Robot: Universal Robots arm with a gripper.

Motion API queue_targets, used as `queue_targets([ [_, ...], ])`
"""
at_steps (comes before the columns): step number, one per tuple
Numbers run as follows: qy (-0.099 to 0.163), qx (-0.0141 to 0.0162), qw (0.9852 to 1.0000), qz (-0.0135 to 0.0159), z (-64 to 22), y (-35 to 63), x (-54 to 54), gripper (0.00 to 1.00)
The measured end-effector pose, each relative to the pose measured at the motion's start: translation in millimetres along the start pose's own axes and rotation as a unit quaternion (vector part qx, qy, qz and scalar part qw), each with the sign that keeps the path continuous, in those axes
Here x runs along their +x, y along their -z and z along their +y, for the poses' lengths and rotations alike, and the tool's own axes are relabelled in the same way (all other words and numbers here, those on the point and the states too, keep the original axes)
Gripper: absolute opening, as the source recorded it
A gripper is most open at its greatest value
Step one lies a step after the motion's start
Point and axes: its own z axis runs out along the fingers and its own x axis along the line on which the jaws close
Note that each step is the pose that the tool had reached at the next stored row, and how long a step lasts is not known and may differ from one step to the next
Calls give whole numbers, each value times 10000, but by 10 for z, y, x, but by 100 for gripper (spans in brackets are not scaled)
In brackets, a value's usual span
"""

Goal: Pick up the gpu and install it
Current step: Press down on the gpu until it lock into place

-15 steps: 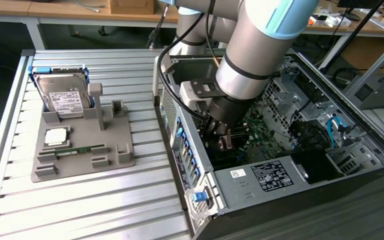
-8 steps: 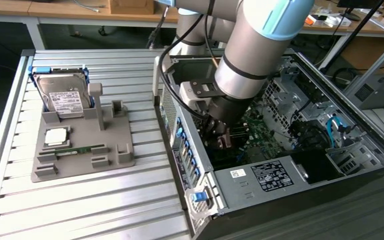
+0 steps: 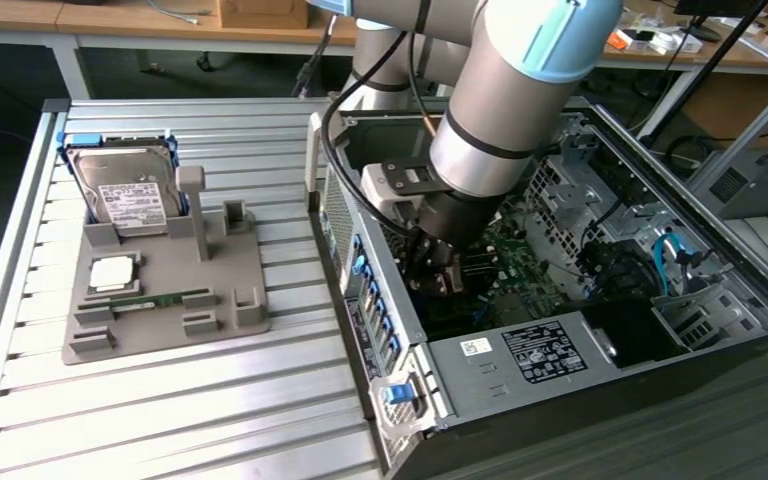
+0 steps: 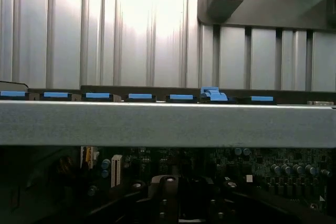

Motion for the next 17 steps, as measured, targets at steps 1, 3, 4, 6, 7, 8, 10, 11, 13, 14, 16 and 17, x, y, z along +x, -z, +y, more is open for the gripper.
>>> queue_targets([
  [1, 8, 0, 10000, 0, -3, -2, -2, 10],
  [3, 20, -1, 10000, 1, -6, -5, -4, 10],
  [4, 23, -1, 10000, 1, -7, -6, -4, 10],
  [6, 24, -1, 10000, 2, -8, -7, -5, 10],
  [7, 24, -1, 10000, 2, -9, -9, -5, 10],
  [8, 23, -1, 10000, 1, -10, -11, -5, 10],
  [10, 24, -1, 10000, 1, -10, -16, -5, 10],
  [11, 24, -1, 10000, 1, -11, -17, -6, 10],
  [13, 25, 0, 10000, 0, -12, -19, -10, 10],
  [14, 25, -1, 10000, 1, -11, -18, -13, 10],
  [16, 30, -1, 10000, 2, -11, -18, -21, 10],
  [17, 33, -1, 10000, 2, -11, -19, -25, 10],
])
